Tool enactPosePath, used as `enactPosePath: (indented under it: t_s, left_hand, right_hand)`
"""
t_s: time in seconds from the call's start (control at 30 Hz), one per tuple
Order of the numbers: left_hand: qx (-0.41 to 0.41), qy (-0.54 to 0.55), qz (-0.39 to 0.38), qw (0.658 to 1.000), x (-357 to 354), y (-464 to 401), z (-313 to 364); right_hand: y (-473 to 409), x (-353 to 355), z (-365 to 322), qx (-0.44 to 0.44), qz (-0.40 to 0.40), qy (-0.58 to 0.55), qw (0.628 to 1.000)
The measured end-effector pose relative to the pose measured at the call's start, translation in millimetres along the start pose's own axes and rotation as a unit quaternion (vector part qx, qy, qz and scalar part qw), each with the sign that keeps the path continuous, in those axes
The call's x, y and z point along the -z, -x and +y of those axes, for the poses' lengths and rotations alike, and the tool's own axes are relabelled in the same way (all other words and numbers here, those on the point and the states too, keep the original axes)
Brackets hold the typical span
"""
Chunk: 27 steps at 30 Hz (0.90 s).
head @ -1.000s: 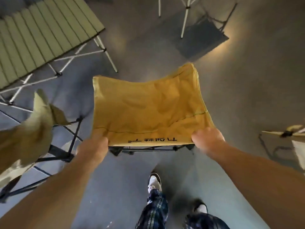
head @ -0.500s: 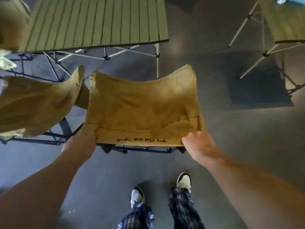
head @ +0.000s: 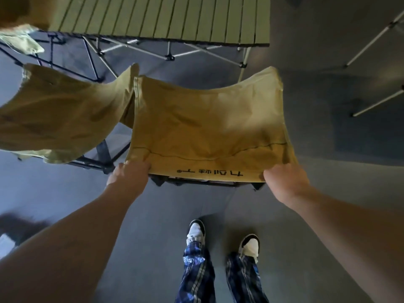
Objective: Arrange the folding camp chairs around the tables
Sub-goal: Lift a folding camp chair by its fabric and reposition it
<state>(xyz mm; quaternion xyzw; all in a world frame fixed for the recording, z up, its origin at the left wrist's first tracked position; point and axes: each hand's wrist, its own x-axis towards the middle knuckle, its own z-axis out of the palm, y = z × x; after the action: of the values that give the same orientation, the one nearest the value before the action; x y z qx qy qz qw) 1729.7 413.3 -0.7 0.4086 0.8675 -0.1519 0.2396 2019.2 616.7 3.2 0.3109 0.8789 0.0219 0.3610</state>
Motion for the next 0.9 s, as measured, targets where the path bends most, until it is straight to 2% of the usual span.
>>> enactPosePath:
  t_s: [0.17, 0.4, 0.57, 0.77, 0.9]
  left_hand:
    - [0.007, 0.000, -0.001, 1.000, 14, -16, -11]
    - [0.052, 0.028, 0.016, 0.998, 27, -16, -1]
    - [0.041, -0.025, 0.035, 0.998, 29, -22, -4]
    - [0.036, -0.078, -0.033, 0.996, 41, -27, 4]
    - [-0.042, -0.060, -0.069, 0.995, 71, -36, 35]
  right_hand:
    - [-9, 4, 19, -0.006, 0.067, 0.017, 0.998]
    - [-9, 10, 14, -0.002, 0.048, -0.042, 0.998]
    - [-10, 9, 8, -0.011, 0.046, -0.065, 0.997]
    - [2, 12, 14, 0.028, 0.045, -0.180, 0.982]
    - [29, 12, 26, -0.022, 0.088, -0.230, 0.969]
